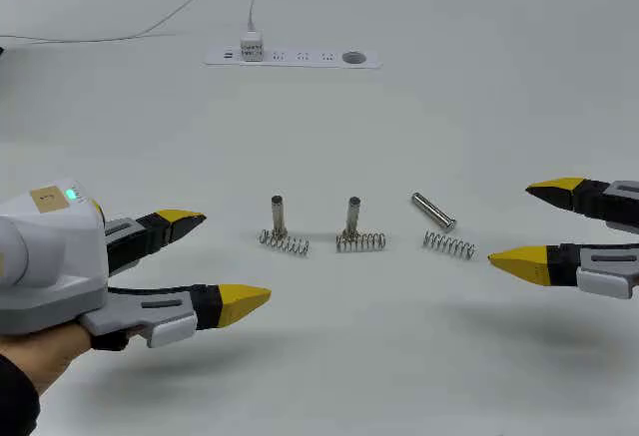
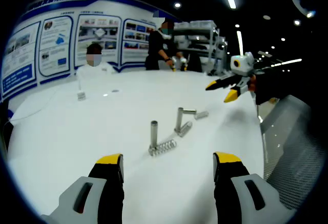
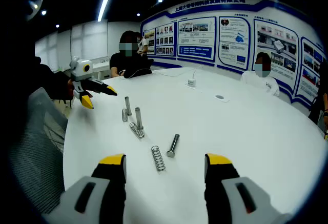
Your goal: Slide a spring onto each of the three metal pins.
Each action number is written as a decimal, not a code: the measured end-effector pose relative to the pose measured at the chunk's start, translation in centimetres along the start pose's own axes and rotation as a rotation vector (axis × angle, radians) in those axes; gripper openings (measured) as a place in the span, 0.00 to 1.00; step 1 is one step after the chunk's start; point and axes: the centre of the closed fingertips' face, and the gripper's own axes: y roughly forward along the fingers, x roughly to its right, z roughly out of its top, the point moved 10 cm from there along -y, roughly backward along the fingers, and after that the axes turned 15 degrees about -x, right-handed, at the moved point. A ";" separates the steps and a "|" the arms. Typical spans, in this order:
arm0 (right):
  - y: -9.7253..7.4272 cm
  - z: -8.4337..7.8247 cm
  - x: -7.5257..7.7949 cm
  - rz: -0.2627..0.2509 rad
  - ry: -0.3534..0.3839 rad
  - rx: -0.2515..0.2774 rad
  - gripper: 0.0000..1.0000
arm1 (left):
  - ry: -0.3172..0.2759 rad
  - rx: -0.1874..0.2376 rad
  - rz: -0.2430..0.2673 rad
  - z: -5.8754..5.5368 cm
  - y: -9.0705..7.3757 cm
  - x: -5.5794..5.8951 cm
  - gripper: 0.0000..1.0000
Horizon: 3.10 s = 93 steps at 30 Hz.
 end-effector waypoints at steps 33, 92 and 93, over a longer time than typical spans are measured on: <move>1.5 2.7 1.2 -0.016 0.005 -0.085 0.50 | 0.002 0.003 -0.007 0.1 0.1 0.0 0.72; 11.4 6.0 1.9 -0.074 0.118 -0.428 0.13 | 0.002 -0.018 -0.024 -0.3 0.7 0.2 0.69; 11.5 6.0 1.9 -0.073 0.121 -0.430 0.13 | 0.001 -0.017 -0.025 -0.3 0.7 0.2 0.69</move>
